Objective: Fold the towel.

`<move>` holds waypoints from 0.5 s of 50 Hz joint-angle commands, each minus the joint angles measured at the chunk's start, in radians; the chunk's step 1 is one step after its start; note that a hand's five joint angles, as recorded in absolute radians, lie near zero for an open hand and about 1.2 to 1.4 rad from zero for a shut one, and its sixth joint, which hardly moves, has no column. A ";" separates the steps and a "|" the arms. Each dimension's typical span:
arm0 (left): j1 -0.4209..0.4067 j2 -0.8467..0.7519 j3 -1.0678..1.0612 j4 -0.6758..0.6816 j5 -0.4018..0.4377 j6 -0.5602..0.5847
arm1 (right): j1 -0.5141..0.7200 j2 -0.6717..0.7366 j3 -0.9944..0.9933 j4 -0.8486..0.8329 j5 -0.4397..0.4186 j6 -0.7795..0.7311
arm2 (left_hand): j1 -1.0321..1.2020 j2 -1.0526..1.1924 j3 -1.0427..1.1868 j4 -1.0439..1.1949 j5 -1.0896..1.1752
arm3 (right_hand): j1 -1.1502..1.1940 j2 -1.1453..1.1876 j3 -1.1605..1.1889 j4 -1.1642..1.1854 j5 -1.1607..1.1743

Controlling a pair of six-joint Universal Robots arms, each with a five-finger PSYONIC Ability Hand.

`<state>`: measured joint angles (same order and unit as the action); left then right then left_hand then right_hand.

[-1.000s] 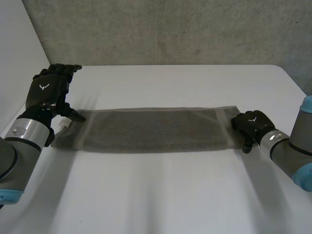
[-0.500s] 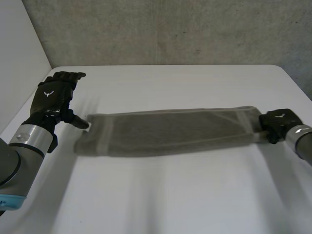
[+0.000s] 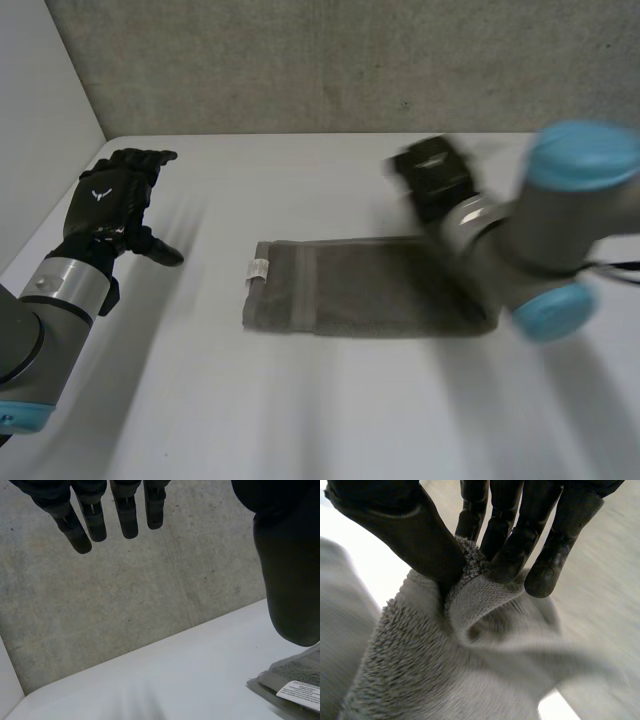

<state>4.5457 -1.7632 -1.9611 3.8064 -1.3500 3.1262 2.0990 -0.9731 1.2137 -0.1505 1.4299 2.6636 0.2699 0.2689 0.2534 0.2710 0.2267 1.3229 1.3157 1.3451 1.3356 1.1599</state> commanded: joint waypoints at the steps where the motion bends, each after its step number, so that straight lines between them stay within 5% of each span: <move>1: -0.001 0.002 -0.005 0.001 0.002 0.002 | 0.203 0.137 -0.043 -0.023 -0.026 0.001 | -0.083 -0.082 -0.066 -0.084 -0.214 | 0.073 0.081 0.051 0.061 0.062; 16: -0.016 -0.004 -0.007 0.009 0.003 0.009 | 0.237 0.201 -0.092 -0.017 -0.157 -0.004 | -0.086 -0.085 -0.069 -0.087 -0.217 | 0.073 0.081 0.051 0.061 0.062; 17: -0.020 -0.005 -0.007 0.009 0.003 0.011 | 0.237 0.203 -0.095 -0.009 -0.170 -0.002 | -0.083 -0.082 -0.066 -0.084 -0.214 | -0.207 -0.200 -0.230 -0.220 -0.219; 18: -0.020 -0.005 -0.007 0.009 0.003 0.011 | 0.237 0.203 -0.095 -0.009 -0.171 -0.002 | -0.083 -0.082 -0.066 -0.084 -0.214 | -0.210 -0.203 -0.233 -0.223 -0.222; 20: -0.025 -0.005 -0.007 0.009 0.003 0.012 | 0.246 0.194 -0.074 -0.009 -0.213 -0.001 | -0.086 -0.085 -0.069 -0.087 -0.217 | -1.148 -1.141 -1.171 -1.161 -1.160; 25: -0.027 -0.005 -0.009 0.007 0.003 0.012 | 0.243 0.154 -0.048 -0.009 -0.266 -0.001 | -0.086 -0.085 -0.069 -0.087 -0.217 | -1.148 -1.141 -1.171 -1.161 -1.160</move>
<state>4.5224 -1.7685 -1.9685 3.8144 -1.3467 3.1378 2.3435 -0.7803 1.1370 -0.1603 1.2193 2.6611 0.2698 0.2689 0.2519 0.2710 0.2263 0.3461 0.3240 0.3531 0.3436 0.1325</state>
